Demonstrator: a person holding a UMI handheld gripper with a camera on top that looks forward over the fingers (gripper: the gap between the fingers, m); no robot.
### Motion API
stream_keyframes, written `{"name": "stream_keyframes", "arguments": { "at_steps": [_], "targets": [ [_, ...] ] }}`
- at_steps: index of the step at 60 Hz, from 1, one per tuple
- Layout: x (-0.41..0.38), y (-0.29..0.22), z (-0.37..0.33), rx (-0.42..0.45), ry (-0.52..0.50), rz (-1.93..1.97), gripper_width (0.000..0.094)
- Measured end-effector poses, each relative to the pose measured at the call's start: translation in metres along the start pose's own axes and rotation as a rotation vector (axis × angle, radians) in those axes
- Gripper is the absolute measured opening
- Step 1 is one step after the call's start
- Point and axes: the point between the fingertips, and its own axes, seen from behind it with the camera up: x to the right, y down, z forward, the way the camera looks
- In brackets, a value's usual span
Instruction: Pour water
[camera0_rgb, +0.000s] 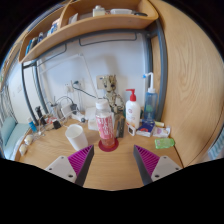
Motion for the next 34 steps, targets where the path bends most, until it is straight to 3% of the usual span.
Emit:
{"name": "stream_keyframes", "arguments": {
  "at_steps": [14,34],
  "targets": [
    [-0.008,-0.039,-0.046,0.064,-0.031,-0.003,0.0811],
    [-0.015,-0.049,-0.063,0.073,-0.028,-0.012,0.0814]
  ]
}}
